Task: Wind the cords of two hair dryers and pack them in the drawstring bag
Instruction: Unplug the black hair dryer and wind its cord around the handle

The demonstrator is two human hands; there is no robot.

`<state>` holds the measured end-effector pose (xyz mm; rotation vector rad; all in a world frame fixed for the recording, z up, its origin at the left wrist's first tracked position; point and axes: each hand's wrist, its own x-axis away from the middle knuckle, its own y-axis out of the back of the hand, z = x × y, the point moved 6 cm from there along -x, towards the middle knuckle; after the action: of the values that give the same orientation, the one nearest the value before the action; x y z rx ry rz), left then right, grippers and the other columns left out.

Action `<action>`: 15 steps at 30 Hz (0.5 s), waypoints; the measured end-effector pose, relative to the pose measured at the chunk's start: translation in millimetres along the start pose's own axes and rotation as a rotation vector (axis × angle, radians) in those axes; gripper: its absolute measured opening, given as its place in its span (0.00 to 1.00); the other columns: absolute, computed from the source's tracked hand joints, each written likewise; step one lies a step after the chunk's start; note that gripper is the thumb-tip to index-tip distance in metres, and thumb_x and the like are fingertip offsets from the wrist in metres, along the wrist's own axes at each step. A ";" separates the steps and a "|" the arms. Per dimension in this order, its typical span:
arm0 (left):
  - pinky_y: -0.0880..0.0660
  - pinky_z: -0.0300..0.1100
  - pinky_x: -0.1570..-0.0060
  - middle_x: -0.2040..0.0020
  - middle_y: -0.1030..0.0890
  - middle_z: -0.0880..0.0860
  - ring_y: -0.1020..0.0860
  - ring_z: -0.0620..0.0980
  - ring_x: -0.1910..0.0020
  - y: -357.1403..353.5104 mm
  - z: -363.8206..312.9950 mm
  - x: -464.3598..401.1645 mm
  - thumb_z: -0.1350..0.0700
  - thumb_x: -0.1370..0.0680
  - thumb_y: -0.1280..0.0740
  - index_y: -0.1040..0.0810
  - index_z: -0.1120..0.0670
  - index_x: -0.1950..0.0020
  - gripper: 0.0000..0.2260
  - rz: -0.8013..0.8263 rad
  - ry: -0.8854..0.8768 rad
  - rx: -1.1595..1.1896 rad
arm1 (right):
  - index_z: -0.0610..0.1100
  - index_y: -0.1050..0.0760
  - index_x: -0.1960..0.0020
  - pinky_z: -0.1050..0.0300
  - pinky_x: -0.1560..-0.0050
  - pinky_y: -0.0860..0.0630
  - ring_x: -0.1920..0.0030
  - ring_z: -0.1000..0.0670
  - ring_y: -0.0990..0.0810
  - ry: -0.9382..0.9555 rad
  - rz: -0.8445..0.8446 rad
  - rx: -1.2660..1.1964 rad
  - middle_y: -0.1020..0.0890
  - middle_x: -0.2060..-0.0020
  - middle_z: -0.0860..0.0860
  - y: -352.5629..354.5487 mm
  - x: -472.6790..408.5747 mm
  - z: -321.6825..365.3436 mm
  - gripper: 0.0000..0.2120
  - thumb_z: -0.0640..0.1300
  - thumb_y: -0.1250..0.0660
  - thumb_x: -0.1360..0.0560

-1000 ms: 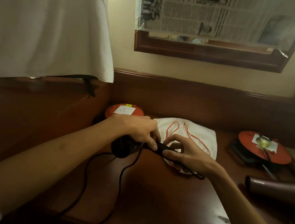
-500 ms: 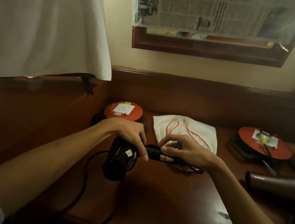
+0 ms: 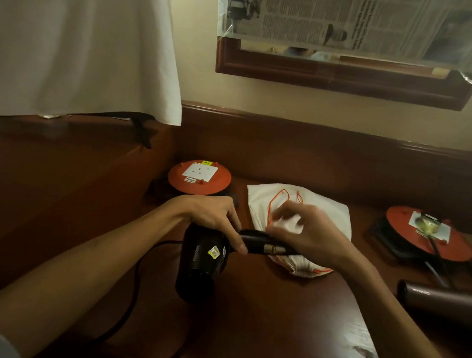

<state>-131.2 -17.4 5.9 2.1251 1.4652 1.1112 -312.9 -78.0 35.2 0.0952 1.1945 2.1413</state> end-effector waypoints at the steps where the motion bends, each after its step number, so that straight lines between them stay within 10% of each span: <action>1: 0.22 0.42 0.56 0.59 0.13 0.52 0.16 0.47 0.61 3.5 4.2 1.3 0.47 0.28 0.21 0.11 0.53 0.52 0.11 -0.039 0.001 0.034 | 0.47 0.21 0.52 0.53 0.46 0.25 0.50 0.53 0.22 0.080 -0.221 0.099 0.18 0.53 0.55 12.4 4.4 14.1 0.07 0.50 0.28 0.24; 5: 0.21 0.48 0.52 0.55 0.13 0.59 0.16 0.53 0.59 21.7 17.3 8.0 0.43 0.33 0.20 0.11 0.55 0.54 0.17 -0.190 -0.036 0.180 | 0.42 0.26 0.62 0.64 0.61 0.31 0.65 0.52 0.27 0.173 -0.691 -0.072 0.24 0.67 0.50 7.2 39.8 51.8 0.10 0.39 0.31 0.23; 10: 0.20 0.49 0.51 0.54 0.13 0.61 0.15 0.57 0.59 38.6 16.5 14.5 0.43 0.32 0.20 0.11 0.57 0.54 0.18 -0.266 -0.083 0.264 | 0.41 0.18 0.43 0.38 0.37 0.24 0.42 0.44 0.17 -0.175 0.203 -0.788 0.14 0.46 0.45 -137.4 47.6 34.1 0.13 0.50 0.32 0.20; 15: 0.18 0.44 0.55 0.51 0.13 0.63 0.14 0.57 0.58 48.6 10.9 30.6 0.48 0.29 0.21 0.14 0.64 0.48 0.21 -0.249 -0.148 0.335 | 0.39 0.26 0.51 0.39 0.41 0.26 0.51 0.40 0.18 -0.253 0.459 -1.552 0.19 0.49 0.36 -161.8 59.6 46.6 0.07 0.40 0.29 0.22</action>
<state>-86.9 -8.5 42.9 2.1008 1.8864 0.6406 -257.4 48.0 -78.6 -0.0631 -0.8705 2.7264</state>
